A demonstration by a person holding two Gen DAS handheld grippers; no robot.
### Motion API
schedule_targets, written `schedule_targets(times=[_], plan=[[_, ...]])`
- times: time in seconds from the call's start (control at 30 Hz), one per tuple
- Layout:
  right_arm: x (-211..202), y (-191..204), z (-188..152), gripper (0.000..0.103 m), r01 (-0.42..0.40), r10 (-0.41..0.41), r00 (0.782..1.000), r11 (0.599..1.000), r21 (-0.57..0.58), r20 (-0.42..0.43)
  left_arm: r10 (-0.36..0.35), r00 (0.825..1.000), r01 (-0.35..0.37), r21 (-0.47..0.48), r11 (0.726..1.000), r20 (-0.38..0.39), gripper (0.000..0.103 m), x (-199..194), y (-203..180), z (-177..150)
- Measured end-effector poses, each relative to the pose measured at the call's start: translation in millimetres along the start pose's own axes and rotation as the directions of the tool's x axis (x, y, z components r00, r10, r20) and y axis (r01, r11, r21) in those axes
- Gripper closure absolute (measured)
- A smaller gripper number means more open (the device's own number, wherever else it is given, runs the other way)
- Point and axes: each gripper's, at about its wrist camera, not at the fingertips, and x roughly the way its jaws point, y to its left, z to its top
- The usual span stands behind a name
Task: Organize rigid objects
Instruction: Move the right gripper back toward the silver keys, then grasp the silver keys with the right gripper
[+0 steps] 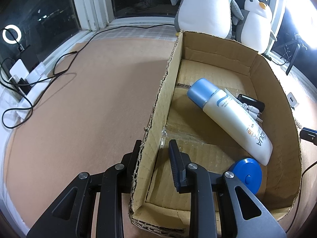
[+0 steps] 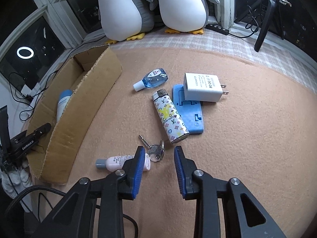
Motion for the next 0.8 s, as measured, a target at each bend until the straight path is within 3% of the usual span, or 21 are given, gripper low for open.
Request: schedule_targets(times=[0.5, 0.8], plan=[[8.1, -7.0, 1.2, 0.101, -0.006, 0.006, 1.000, 1.000, 0.015, -0.024, 0.011, 1.000, -0.011, -0.009, 1.000, 0.004, 0.078, 0.8, -2.2, 1.5], [-11.5, -1.5, 1.2, 0.101, -0.002, 0.002, 1.000, 1.000, -0.008, 0.021, 0.011, 1.000, -0.011, -0.008, 1.000, 0.004, 0.078, 1.1, -2.6, 2.0]])
